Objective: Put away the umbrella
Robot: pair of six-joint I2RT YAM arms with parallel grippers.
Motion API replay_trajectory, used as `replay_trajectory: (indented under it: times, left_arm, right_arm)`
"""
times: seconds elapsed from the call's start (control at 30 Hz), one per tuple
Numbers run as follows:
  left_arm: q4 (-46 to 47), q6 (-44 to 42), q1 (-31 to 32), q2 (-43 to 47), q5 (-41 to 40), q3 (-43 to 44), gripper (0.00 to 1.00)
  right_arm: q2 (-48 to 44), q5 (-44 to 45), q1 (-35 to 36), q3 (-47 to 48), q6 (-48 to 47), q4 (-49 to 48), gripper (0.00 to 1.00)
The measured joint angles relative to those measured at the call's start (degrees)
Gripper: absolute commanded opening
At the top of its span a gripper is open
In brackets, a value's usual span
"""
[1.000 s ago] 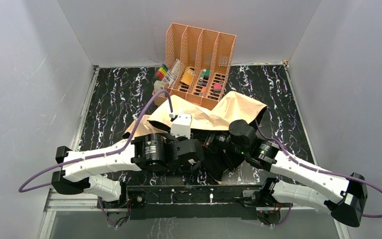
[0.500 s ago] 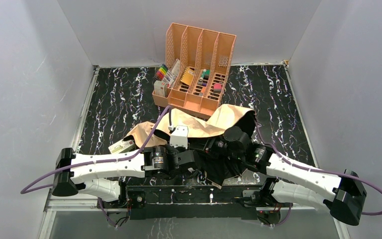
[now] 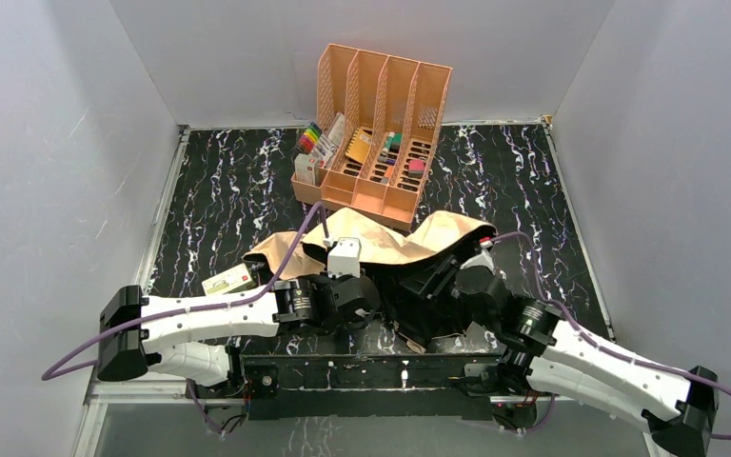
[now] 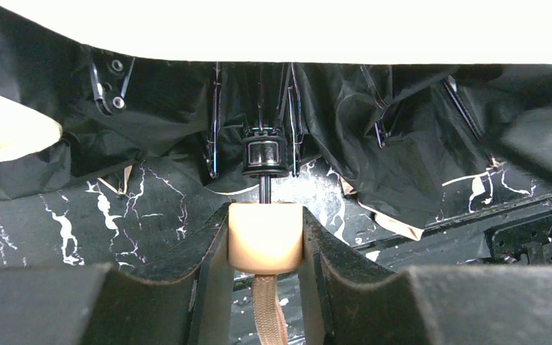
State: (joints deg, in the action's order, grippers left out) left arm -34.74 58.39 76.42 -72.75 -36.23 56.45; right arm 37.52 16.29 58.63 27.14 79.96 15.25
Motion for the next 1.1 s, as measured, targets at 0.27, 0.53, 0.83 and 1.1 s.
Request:
replay_trajectory:
  times: [0.27,0.53,0.83,1.1]
  left_arm:
    - [7.7,-3.3,-5.4,0.2,5.4,-7.3,0.57]
    - [18.2,-17.1,-6.5,7.4,15.2,-10.1,0.81]
    - [13.6,-25.3,-6.5,21.7,15.9,-6.7,0.84]
    - [7.6,-28.4,-26.3,16.6,11.6,0.5,0.83]
  right_arm:
    - [-10.0,13.2,0.0,3.6,-0.9,20.7,0.59]
    - [-5.0,16.2,-0.1,24.1,-22.4,28.3,0.60]
    - [15.3,13.2,-0.1,48.2,-46.2,28.9,0.68]
    - [36.5,1.4,-9.3,54.4,-60.3,31.5,0.69]
